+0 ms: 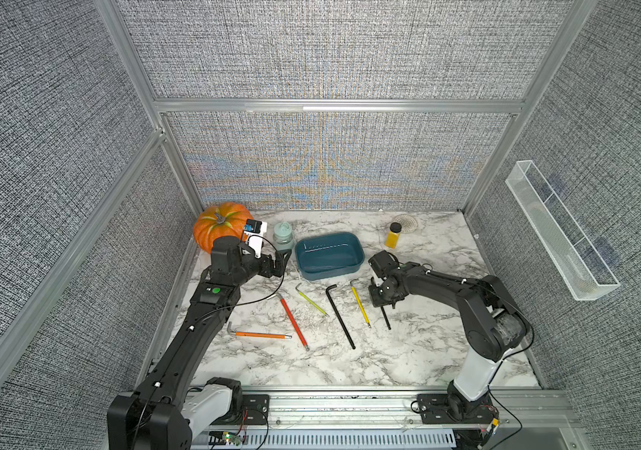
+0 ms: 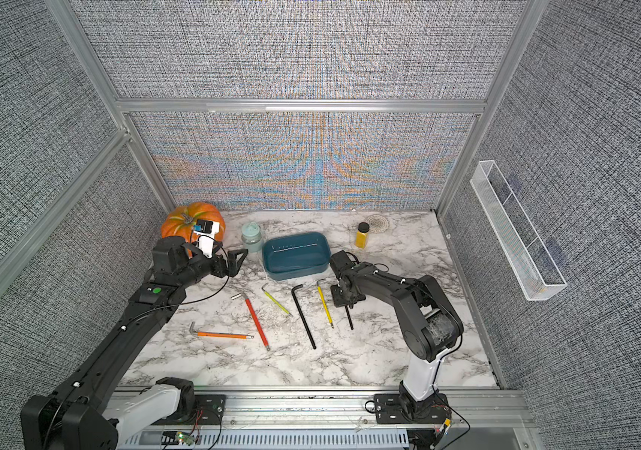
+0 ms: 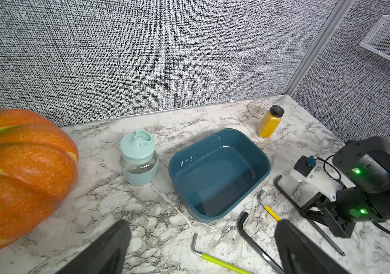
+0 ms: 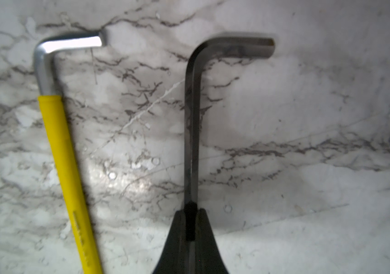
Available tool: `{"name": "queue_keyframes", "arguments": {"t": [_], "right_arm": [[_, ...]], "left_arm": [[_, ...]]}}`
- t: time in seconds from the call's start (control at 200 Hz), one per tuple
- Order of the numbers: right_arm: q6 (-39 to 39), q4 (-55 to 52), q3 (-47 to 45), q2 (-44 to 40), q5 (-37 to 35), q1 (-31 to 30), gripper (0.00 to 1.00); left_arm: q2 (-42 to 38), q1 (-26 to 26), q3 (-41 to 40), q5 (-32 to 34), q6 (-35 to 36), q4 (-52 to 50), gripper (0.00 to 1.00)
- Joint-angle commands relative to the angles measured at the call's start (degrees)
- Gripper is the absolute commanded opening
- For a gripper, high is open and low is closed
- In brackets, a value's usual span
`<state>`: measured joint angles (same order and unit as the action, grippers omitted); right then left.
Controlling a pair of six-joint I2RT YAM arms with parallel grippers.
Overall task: Put the hex key on the desktop into the storage box
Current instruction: Pick up the Allen key from the center of the board, then place the Allen key in the storage box.
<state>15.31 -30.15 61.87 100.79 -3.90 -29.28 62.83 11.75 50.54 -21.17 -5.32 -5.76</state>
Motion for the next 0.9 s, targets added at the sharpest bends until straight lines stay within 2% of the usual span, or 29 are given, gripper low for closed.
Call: {"name": "queue_keyframes", "arguments": {"t": [0.0, 0.22, 0.35, 0.596, 0.771, 0.891], "right_arm": [[-3.3, -0.7, 0.7, -4.0, 1.1, -0.2, 0.0], [-6.2, -2.5, 3.5, -12.5, -2.7, -0.3, 0.0], [-12.3, -2.1, 11.8, -13.9, -3.0, -0.6, 0.0], [-25.2, -3.7, 36.2, -0.2, -4.5, -3.7, 0.0], [-32.9, -3.3, 44.0, 9.4, -5.3, -5.3, 0.0], [-37.5, -0.5, 45.2, 12.3, -4.6, -6.6, 0.0]], "left_arm": [[-0.4, -0.1, 1.4, -0.5, 0.7, -1.8, 1.0], [-1.1, 0.0, 2.3, -0.3, -0.5, -1.9, 1.0], [-1.0, 0.0, 1.7, -0.2, -0.4, -1.2, 1.0], [-0.8, 0.2, 1.0, 0.9, -1.3, -0.1, 1.0], [-2.2, 0.4, 0.1, 2.1, -0.7, -0.1, 1.0], [-2.6, 0.3, -0.5, 3.0, -0.1, -0.2, 1.0]]}}
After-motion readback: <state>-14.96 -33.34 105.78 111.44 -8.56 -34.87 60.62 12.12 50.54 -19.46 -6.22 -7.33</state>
